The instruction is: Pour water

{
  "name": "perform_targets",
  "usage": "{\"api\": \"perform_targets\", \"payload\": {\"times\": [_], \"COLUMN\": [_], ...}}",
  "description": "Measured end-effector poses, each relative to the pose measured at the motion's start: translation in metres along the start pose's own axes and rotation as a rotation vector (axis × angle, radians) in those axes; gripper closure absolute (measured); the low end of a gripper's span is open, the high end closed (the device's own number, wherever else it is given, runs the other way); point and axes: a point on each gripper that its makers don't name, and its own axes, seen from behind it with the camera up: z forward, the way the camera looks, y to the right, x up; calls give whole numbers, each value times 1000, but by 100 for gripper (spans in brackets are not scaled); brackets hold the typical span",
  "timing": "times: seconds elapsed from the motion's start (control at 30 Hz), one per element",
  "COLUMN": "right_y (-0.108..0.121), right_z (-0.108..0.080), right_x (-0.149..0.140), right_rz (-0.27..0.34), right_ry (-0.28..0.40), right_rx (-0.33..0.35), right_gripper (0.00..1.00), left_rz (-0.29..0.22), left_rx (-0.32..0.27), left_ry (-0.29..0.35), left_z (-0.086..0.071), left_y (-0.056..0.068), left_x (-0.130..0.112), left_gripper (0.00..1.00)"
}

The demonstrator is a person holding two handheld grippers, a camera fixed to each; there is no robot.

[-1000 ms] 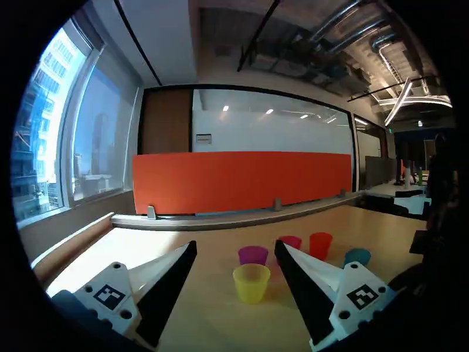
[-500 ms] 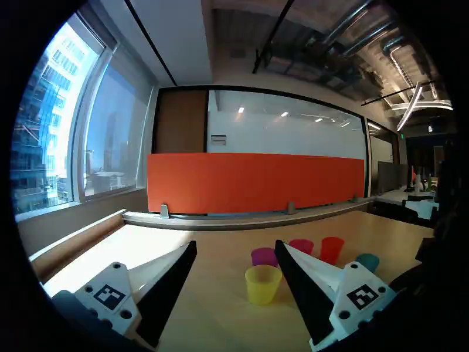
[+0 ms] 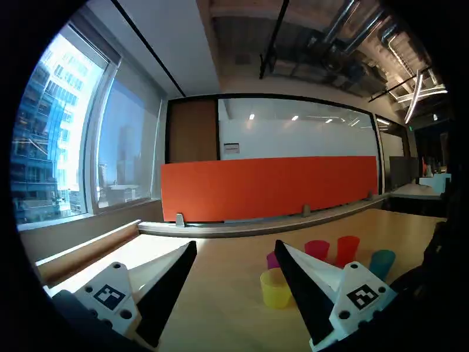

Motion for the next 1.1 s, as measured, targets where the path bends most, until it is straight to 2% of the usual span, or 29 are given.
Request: {"api": "perform_targets", "payload": {"times": [0.2,0.37,0.5,1.1], "right_y": [4,2,1,-1], "right_z": [-1,-3,-2,-2], "right_x": [-6,-16,-23,-23], "right_rz": [-12,-35,-52,-70], "right_ry": [-26,-52,-75,-90], "right_rx": [-21,-26,-29,-39], "right_gripper": [0,0,0,0], "left_rz": [-1,16,31,-19], "left_rx": [20,39,48,58], "left_ry": [-7,-29,-20,-23], "left_z": [5,10,12,15], "left_y": [-4,-13,-17,-26], "left_x": [-18,-40,-49,-67], "left_gripper": [1,1,1,1]}}
